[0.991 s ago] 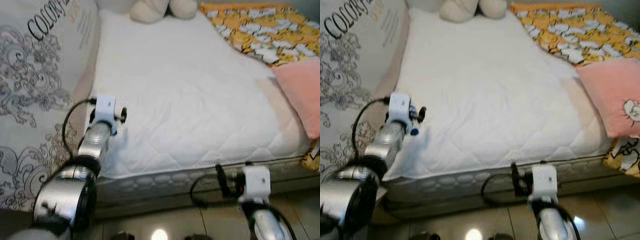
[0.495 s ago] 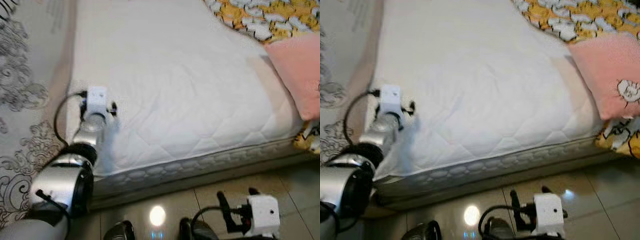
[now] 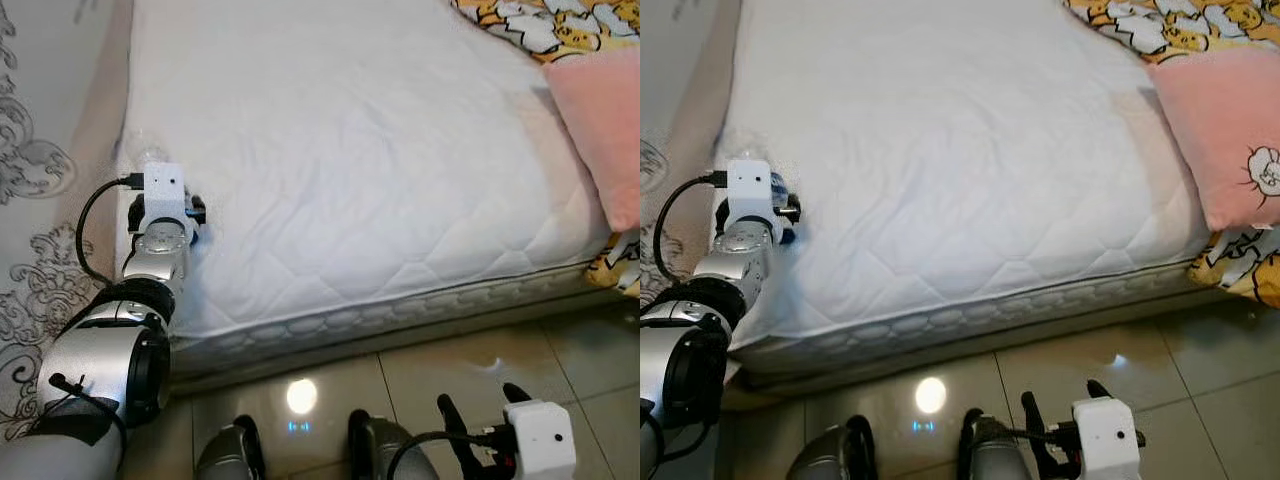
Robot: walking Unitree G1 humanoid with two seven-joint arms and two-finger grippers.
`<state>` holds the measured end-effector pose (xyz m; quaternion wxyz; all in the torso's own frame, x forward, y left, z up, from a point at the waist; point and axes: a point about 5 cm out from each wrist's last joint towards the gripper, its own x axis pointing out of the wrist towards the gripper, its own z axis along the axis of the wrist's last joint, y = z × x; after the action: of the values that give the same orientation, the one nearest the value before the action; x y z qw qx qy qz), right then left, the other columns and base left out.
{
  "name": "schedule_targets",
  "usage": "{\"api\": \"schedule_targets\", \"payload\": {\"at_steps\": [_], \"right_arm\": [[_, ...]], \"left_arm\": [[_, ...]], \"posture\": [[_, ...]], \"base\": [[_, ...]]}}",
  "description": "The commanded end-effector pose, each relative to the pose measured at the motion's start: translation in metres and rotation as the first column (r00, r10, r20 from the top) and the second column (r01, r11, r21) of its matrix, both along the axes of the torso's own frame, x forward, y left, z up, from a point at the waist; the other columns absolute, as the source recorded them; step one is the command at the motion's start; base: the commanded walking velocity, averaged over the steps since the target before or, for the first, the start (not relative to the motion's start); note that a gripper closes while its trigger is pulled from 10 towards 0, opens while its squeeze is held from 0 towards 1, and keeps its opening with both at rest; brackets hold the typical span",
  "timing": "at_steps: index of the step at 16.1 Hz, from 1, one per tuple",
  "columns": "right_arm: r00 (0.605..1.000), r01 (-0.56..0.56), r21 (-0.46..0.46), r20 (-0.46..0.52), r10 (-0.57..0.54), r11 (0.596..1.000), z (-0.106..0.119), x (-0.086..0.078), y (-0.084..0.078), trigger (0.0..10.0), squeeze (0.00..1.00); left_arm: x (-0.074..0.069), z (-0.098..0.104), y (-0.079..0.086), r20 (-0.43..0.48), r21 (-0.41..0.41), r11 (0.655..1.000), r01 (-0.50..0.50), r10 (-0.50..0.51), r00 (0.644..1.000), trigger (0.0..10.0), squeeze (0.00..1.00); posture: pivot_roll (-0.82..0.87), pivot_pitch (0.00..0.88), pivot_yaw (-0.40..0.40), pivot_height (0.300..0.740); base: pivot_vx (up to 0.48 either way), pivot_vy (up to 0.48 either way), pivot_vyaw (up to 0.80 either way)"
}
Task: Clean up the room
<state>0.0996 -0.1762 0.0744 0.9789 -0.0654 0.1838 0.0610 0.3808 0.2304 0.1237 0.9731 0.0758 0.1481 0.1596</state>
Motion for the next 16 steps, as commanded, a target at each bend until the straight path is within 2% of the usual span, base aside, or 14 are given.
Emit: {"api": "schedule_targets", "payload": {"at_steps": [1,2,3,6,7,8,16], "right_arm": [[1.0,0.0,-0.009,-0.032,0.0,1.0,0.0,-0.006,-0.004,10.0,0.0],[0.999,0.0,-0.009,-0.035,0.0,1.0,0.0,-0.007,-0.004,10.0,0.0],[0.999,0.001,-0.008,-0.04,-0.002,1.0,0.0,-0.009,-0.004,10.0,0.0],[0.999,0.007,-0.004,-0.044,-0.007,1.0,0.0,-0.009,-0.002,10.0,0.0],[0.999,0.009,-0.001,-0.043,-0.009,1.0,0.0,-0.008,-0.002,10.0,0.0],[0.999,0.009,0.004,-0.04,-0.009,1.0,0.0,-0.007,-0.002,10.0,0.0],[0.999,-0.009,0.006,-0.038,0.009,1.0,-0.003,0.002,-0.002,10.0,0.0]], "left_arm": [[-0.008,-0.015,0.003,-0.057,-0.048,0.999,-0.024,0.021,0.998,10.0,0.0],[-0.008,-0.018,0.001,-0.06,-0.118,0.993,-0.025,0.019,0.998,10.0,0.0],[-0.008,-0.02,-0.004,-0.071,-0.145,0.989,-0.007,-0.003,0.997,10.0,0.0],[-0.01,-0.024,-0.004,-0.098,-0.142,0.99,-0.019,0.006,0.995,10.0,0.0],[-0.009,-0.024,-0.004,-0.095,-0.154,0.988,-0.018,0.003,0.995,7.4,0.0],[-0.008,-0.023,-0.006,-0.086,-0.166,0.986,-0.005,-0.009,0.996,0.0,0.0],[-0.007,-0.022,-0.01,-0.075,-0.261,0.965,0.022,-0.043,0.996,0.0,0.0]], "posture": [[-0.4,0.292,-0.037,0.74],[-0.4,0.297,-0.036,0.74],[-0.4,0.3,-0.032,0.74],[-0.4,0.3,-0.024,0.74],[-0.4,0.3,-0.023,0.74],[-0.4,0.297,-0.021,0.74],[-0.39,0.28,-0.026,0.74]], "base": [[0.0,0.0,0.0],[0.0,0.0,0.0],[0.0,0.0,0.0],[0.0,0.0,0.0],[0.0,0.0,0.0],[0.0,0.0,0.0],[0.0,0.0,0.0]]}}
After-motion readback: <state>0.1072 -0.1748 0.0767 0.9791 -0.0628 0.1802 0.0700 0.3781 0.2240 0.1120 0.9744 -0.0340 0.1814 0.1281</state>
